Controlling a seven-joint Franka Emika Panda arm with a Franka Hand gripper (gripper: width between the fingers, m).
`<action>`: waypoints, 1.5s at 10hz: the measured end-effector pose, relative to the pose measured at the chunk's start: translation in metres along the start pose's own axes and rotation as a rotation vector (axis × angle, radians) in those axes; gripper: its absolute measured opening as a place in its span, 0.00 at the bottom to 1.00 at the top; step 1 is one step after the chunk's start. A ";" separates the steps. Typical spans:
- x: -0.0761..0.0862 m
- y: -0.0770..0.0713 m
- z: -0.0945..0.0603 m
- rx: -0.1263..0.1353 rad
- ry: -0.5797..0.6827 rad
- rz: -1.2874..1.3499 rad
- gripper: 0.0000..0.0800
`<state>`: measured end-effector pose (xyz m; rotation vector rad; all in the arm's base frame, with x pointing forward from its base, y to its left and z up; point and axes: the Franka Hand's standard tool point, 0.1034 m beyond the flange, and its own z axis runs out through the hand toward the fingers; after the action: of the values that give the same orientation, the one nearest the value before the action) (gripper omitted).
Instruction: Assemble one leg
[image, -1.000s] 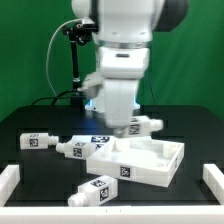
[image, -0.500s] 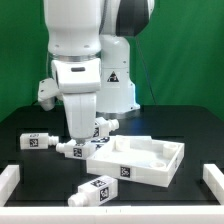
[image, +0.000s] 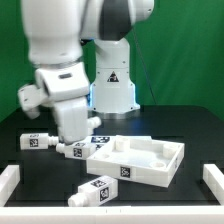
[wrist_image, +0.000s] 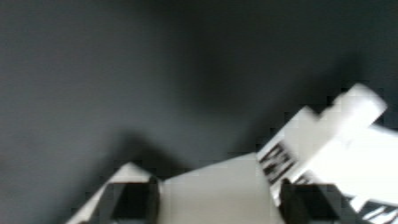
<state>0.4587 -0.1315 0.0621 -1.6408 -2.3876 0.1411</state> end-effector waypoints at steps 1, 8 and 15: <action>-0.008 -0.008 0.006 0.019 0.026 -0.076 0.40; -0.035 -0.023 0.022 0.012 0.095 -0.268 0.40; -0.074 -0.048 0.021 -0.064 0.297 -0.292 0.40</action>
Offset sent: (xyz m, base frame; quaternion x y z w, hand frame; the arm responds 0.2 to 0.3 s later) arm -0.0131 -0.0185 0.0013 -0.0741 0.1037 -0.0599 0.9900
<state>0.4348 -0.2171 0.0417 -1.2168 -2.3817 -0.2171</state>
